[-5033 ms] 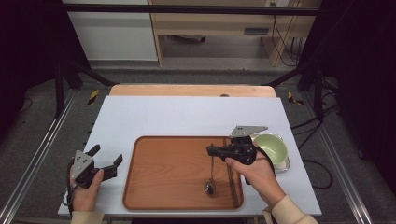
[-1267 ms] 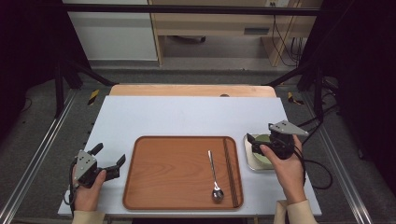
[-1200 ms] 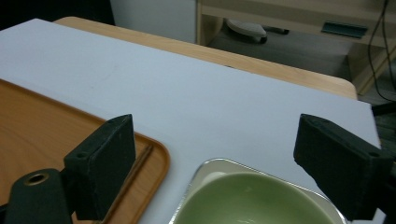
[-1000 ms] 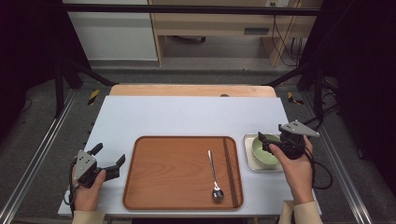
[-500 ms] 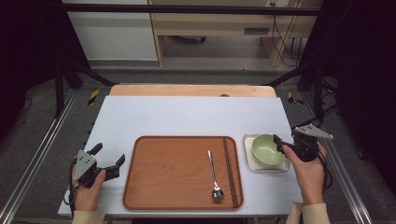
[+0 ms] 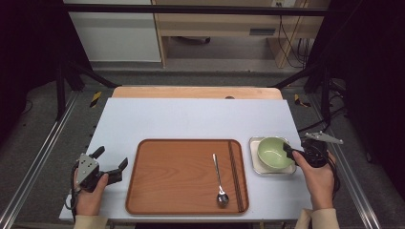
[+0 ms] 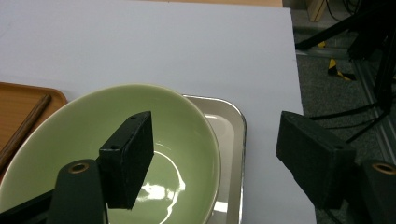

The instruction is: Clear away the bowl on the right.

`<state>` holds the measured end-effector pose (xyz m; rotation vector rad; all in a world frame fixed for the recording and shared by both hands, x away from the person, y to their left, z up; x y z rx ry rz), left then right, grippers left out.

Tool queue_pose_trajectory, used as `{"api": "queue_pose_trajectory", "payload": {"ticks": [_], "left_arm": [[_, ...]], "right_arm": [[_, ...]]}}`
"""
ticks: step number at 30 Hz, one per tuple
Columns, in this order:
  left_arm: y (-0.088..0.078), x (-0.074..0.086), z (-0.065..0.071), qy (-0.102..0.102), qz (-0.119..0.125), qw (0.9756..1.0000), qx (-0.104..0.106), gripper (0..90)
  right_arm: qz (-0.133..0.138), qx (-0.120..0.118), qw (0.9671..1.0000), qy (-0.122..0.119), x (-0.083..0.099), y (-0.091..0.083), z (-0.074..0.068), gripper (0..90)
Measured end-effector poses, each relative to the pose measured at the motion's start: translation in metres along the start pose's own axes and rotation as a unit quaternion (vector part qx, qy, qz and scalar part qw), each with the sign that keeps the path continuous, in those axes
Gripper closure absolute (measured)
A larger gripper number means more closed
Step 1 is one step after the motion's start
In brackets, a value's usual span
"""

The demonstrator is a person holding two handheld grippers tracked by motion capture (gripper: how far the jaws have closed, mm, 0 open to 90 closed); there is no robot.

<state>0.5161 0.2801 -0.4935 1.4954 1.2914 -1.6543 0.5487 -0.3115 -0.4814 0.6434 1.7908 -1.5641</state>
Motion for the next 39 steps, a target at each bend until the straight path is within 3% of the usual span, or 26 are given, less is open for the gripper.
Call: {"api": "queue_pose_trajectory", "payload": {"ticks": [13,26,39], "left_arm": [[0.0,0.0,0.001,0.003,0.0,1.0,-0.002,3.7],[0.001,0.0,0.002,0.006,-0.002,1.0,-0.001,3.7],[0.001,0.001,0.002,0.008,-0.003,1.0,-0.001,3.7]], "right_arm": [[-0.025,-0.007,0.9996,0.008,0.009,0.008,-0.001,36.8],[-0.066,-0.033,0.9958,0.054,0.024,0.017,-0.001,51.7],[-0.086,-0.031,0.9942,0.056,0.03,0.02,-0.003,64.9]]}}
Point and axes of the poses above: each handheld gripper's, and its own axes: y roughly forward along the jaws, x roughly out of its underside, z roughly to its right, the point moved 10 cm from there along y, roughly forward along the jaws, and after that the axes turned 5 degrees about -z, right-handed, at the moved point
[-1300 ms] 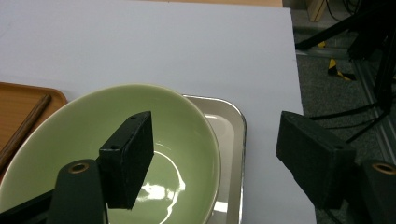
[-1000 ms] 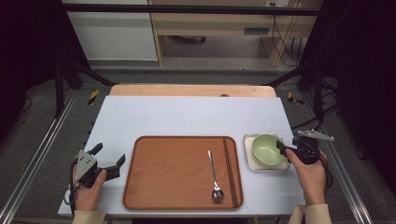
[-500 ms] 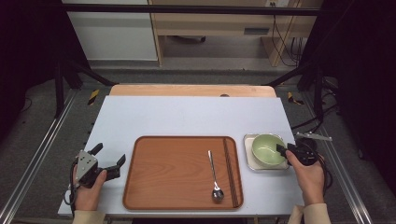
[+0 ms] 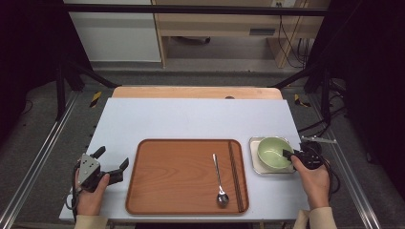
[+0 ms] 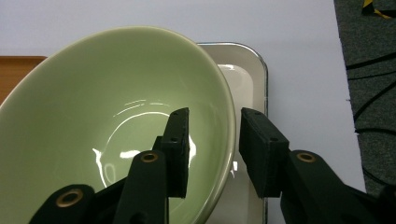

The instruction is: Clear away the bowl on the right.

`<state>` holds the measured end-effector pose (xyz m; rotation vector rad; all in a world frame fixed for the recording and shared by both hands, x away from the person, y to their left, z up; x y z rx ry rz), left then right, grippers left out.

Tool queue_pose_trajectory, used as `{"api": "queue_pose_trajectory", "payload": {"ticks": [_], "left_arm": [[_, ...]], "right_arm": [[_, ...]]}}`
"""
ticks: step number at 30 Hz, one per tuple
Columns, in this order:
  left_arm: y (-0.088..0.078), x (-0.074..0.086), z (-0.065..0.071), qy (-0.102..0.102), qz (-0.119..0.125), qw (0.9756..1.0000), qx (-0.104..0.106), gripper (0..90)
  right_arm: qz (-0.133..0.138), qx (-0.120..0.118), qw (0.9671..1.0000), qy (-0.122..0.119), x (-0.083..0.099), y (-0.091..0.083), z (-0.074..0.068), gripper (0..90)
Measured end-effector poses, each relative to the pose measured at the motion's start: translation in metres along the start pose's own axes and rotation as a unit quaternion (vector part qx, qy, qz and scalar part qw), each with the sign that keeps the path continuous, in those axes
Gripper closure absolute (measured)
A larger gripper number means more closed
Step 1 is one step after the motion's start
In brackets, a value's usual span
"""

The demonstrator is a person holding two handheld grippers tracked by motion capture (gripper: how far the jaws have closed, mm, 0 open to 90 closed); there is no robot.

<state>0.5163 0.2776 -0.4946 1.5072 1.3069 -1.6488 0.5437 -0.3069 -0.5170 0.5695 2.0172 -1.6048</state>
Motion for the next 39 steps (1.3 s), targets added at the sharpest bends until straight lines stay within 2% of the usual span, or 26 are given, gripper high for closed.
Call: {"api": "queue_pose_trajectory", "payload": {"ticks": [8,13,19,22,23,24,25,26,33,36,39], "left_arm": [[0.001,0.0,0.001,0.002,-0.001,1.0,0.0,3.7],[0.001,0.0,0.002,0.005,-0.003,1.0,0.0,3.7],[0.001,0.0,0.002,0.005,-0.003,1.0,0.0,3.7],[0.001,0.0,0.002,0.005,-0.002,1.0,0.0,3.7],[0.001,0.0,0.002,0.005,-0.002,1.0,0.0,3.7],[0.001,0.0,0.002,0.005,-0.002,1.0,0.0,3.7],[0.001,0.0,0.002,0.005,-0.002,1.0,0.0,3.7],[0.001,0.0,0.002,0.005,-0.002,1.0,0.0,3.7],[0.001,0.0,0.002,0.005,-0.003,1.0,0.0,3.7],[0.001,0.0,0.002,0.006,-0.002,1.0,-0.001,3.7],[0.001,0.001,0.002,0.006,-0.003,1.0,0.0,3.7]], "right_arm": [[-0.005,0.007,0.9999,-0.008,0.001,0.005,-0.001,75.0],[-0.007,0.015,0.9999,0.0,0.001,0.005,0.0,81.4],[-0.007,0.012,0.9999,0.011,0.0,0.004,0.0,82.4],[0.001,0.0,0.9999,0.014,-0.002,0.002,-0.003,83.4],[0.005,0.0,1.0,0.008,-0.003,0.002,-0.002,83.4],[0.008,-0.004,0.9999,0.014,-0.003,0.001,-0.004,83.4],[0.012,-0.003,0.9999,0.008,-0.004,0.001,-0.003,83.2],[0.013,-0.009,0.9997,0.017,-0.004,0.0,-0.005,83.1],[0.022,-0.007,0.9997,0.008,-0.007,-0.004,-0.005,82.7],[0.036,-0.014,0.9992,-0.002,-0.01,-0.007,-0.009,82.7],[0.045,-0.022,0.9987,0.0,-0.015,-0.011,-0.015,82.8]]}}
Point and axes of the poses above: each handheld gripper's, and its own axes: y roughly forward along the jaws, x roughly out of its underside, z roughly to its right, the point moved 10 cm from there along y, roughly forward along the jaws, and after that the axes turned 5 degrees about -z, right-handed, at the moved point
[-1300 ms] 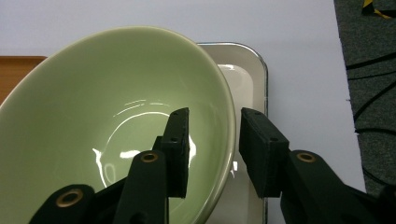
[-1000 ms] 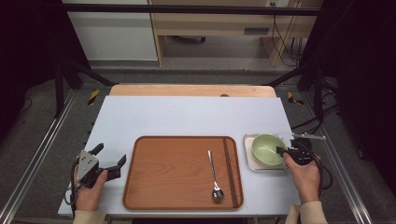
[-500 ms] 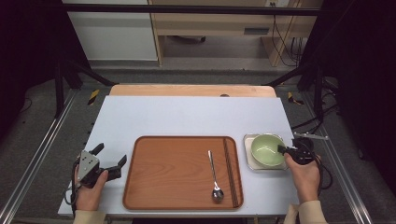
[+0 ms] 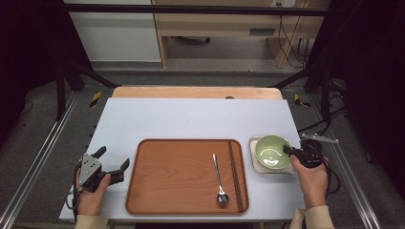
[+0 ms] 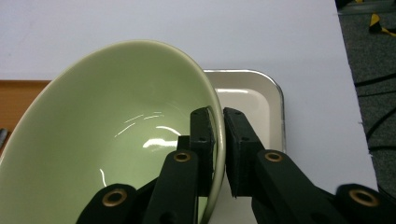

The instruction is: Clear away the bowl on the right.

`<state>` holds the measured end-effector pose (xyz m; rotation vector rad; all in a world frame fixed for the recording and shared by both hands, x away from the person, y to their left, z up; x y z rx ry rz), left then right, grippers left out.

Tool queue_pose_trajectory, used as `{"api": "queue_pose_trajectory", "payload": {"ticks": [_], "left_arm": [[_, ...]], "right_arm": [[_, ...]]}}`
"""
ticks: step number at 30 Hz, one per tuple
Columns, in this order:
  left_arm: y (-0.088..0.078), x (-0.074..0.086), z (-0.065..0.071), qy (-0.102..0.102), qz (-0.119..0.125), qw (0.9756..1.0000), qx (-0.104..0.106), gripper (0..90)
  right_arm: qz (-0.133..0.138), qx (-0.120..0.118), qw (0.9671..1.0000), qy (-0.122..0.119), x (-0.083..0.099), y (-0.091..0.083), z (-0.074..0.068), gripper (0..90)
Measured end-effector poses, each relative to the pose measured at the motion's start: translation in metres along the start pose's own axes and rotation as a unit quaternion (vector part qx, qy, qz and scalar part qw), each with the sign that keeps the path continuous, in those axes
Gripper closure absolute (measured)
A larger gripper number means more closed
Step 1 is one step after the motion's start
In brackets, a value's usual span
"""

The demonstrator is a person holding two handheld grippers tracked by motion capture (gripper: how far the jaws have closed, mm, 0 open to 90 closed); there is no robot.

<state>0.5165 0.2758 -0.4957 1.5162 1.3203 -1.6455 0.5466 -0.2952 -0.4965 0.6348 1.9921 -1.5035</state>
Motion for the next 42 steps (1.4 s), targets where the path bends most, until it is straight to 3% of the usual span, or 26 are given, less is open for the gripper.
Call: {"api": "queue_pose_trajectory", "payload": {"ticks": [9,16,22,27,36,42], "left_arm": [[-0.001,0.0,-0.002,-0.001,0.001,1.0,-0.002,3.7],[-0.001,0.0,-0.001,-0.001,0.002,1.0,-0.002,3.7],[0.0,0.0,-0.001,-0.001,0.001,1.0,-0.001,3.7],[-0.001,0.0,-0.001,-0.001,0.002,1.0,-0.001,3.7],[-0.001,-0.001,-0.001,-0.001,0.002,1.0,-0.001,3.7],[-0.001,-0.001,-0.001,-0.002,0.004,1.0,-0.002,3.7]], "right_arm": [[0.022,-0.03,0.9991,-0.022,-0.012,-0.008,-0.035,82.8],[0.024,-0.062,0.9964,-0.053,-0.015,-0.003,-0.082,82.8],[0.013,-0.094,0.9914,-0.09,-0.011,0.006,-0.127,82.7],[0.002,-0.116,0.9877,-0.105,-0.004,0.014,-0.154,82.7],[-0.014,-0.139,0.9827,-0.122,0.007,0.023,-0.182,82.7],[-0.018,-0.149,0.9806,-0.126,0.011,0.027,-0.192,82.7]]}}
Point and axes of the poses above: each handheld gripper's, and its own axes: y roughly forward along the jaws, x roughly out of its underside, z roughly to its right, the point moved 10 cm from there along y, roughly forward along the jaws, and after that the axes turned 5 degrees about -z, right-handed, at the moved point
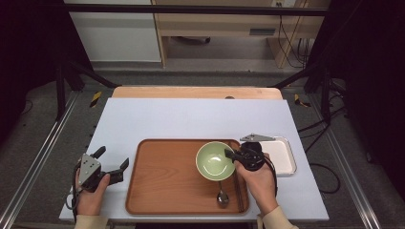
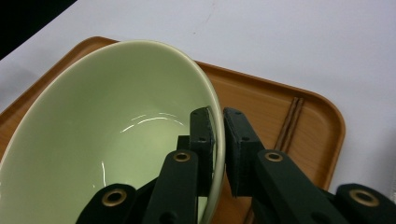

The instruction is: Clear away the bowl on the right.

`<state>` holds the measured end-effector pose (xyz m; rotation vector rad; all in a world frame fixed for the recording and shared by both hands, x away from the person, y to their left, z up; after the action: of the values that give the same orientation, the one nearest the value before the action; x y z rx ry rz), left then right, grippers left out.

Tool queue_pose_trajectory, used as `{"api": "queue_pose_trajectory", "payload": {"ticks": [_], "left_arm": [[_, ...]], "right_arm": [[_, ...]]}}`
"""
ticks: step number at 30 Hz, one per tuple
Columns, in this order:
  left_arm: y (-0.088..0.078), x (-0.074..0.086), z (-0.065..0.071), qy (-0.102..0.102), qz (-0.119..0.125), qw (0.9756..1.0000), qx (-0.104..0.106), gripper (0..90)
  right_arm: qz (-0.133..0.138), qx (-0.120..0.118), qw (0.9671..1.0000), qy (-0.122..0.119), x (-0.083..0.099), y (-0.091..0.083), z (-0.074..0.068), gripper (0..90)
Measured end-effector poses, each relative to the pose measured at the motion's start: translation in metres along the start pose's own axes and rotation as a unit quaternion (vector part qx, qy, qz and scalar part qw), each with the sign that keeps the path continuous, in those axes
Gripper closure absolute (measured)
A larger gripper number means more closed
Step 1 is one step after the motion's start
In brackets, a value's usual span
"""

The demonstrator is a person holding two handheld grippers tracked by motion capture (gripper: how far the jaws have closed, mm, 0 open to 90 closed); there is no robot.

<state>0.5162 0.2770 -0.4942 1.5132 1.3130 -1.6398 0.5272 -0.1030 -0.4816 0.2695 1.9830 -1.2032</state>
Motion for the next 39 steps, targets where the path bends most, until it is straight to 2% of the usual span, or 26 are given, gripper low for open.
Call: {"api": "queue_pose_trajectory", "payload": {"ticks": [11,16,18,21,27,34,39], "left_arm": [[-0.001,-0.001,0.0,0.001,0.003,1.0,0.001,3.7],[-0.001,-0.004,-0.001,-0.004,0.015,0.9999,0.006,3.6],[-0.001,-0.004,-0.001,0.002,0.014,0.9999,0.004,3.6],[-0.001,-0.004,-0.003,-0.004,0.018,0.9998,0.003,3.6],[-0.002,-0.005,-0.004,-0.005,0.021,0.9998,0.001,3.6],[0.0,-0.003,-0.003,-0.004,0.017,0.9998,0.005,3.7],[-0.003,-0.005,-0.007,-0.008,0.022,0.9997,0.0,3.7]], "right_arm": [[-0.016,-0.016,0.9997,-0.001,0.005,0.009,-0.013,82.6],[-0.025,-0.022,0.9994,-0.003,0.008,0.014,-0.02,82.3],[-0.025,-0.026,0.9993,-0.006,0.007,0.015,-0.022,82.4],[-0.027,-0.03,0.9991,-0.007,0.008,0.016,-0.026,82.4],[-0.039,-0.037,0.9985,-0.01,0.012,0.021,-0.033,82.3],[-0.058,-0.05,0.9971,-0.002,0.018,0.027,-0.037,82.3],[-0.072,-0.05,0.9961,-0.011,0.023,0.033,-0.042,82.2]]}}
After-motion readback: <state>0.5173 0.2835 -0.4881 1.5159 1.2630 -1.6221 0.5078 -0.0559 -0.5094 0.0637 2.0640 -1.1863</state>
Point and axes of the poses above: each handheld gripper's, and its own axes: y roughly forward along the jaws, x roughly out of its underside, z roughly to its right, the point moved 10 cm from there along y, roughly forward along the jaws, and after that the axes turned 5 degrees about -z, right-handed, at the moved point
